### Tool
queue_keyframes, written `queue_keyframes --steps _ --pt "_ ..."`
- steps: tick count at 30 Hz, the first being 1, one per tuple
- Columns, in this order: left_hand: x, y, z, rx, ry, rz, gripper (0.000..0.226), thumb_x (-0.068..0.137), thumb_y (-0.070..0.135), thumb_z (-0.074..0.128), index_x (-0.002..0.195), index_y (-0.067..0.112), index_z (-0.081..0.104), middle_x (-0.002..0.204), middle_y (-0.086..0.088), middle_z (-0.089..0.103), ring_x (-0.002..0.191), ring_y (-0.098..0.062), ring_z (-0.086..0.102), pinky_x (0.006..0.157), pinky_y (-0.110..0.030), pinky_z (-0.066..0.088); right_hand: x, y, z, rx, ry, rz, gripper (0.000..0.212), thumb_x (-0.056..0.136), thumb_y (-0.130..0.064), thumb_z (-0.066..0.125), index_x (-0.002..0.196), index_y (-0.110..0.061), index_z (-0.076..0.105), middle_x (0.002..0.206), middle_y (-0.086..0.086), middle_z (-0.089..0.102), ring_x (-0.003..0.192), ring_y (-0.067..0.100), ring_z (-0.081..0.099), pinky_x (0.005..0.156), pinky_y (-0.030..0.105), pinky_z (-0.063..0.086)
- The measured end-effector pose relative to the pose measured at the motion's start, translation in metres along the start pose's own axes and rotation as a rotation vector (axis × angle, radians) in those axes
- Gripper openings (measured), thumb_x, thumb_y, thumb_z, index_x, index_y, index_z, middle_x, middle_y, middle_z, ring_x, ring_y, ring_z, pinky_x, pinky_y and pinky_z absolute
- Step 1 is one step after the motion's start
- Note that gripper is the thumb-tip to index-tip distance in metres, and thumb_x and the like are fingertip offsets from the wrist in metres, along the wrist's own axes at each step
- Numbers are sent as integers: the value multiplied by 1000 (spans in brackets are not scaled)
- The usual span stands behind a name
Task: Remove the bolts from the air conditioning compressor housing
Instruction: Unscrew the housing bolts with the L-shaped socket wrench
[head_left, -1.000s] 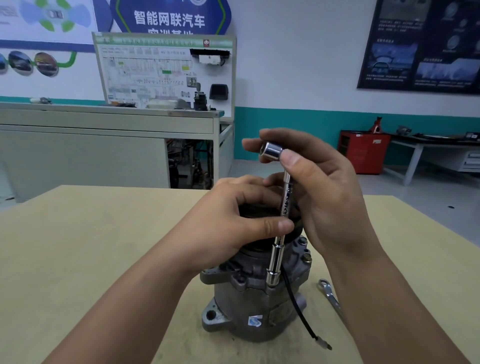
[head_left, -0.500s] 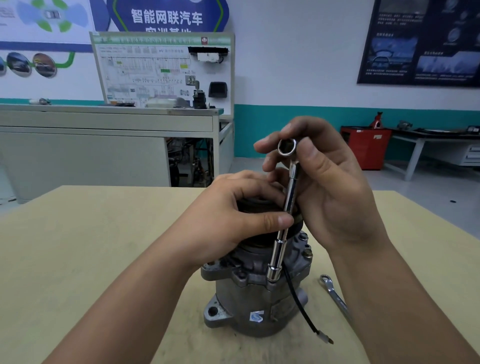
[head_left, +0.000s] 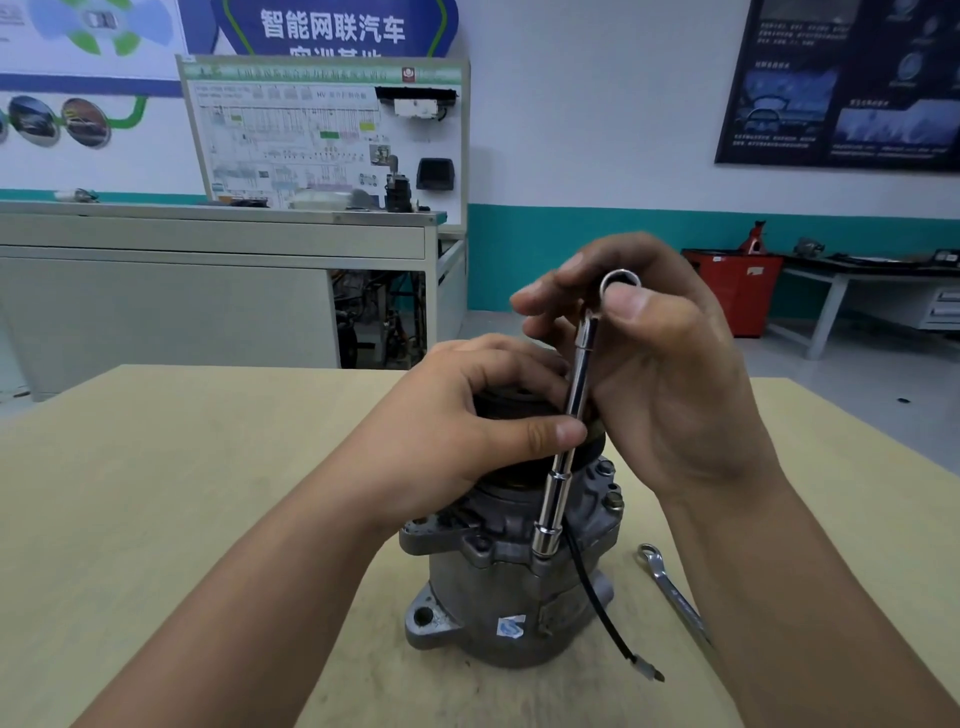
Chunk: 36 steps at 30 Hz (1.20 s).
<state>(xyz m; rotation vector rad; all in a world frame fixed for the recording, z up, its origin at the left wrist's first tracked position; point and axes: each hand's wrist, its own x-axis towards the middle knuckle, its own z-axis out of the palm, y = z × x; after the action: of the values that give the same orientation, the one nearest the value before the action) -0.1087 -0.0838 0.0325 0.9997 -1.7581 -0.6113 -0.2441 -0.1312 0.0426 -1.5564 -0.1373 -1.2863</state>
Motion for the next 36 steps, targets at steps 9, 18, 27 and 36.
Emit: queue_keyframes --steps 9,18,27,36 --pt "-1 -1 -2 -52 -41 -17 14 62 28 73 70 20 66 88 11 67 86 -6 65 79 -14 47 1 3 -1 31 128 -47 18 67 -27 69 82 -16 66 79 -6 64 76 7 56 78 32 41" --pt "-1 1 -5 -62 -115 9 16 69 23 69 84 19 74 99 21 66 96 5 62 79 -5 43 3 6 -2 37 225 -10 11 93 -9 42 92 -7 53 74 2 70 78 12 66 67 24 51" --pt "-1 1 2 -6 8 -26 27 58 34 72 72 11 68 84 5 68 81 -9 66 77 -22 53 3 14 0 -327 289 -53 12 90 -16 56 90 -20 68 88 -9 71 89 9 65 80 33 52" --pt "-2 0 4 -28 1 -21 35 63 27 83 92 10 73 90 0 72 88 -17 69 86 -37 54 1 11 6 -303 139 -108 19 81 -5 61 93 -20 63 92 -8 71 95 12 65 78 22 49"
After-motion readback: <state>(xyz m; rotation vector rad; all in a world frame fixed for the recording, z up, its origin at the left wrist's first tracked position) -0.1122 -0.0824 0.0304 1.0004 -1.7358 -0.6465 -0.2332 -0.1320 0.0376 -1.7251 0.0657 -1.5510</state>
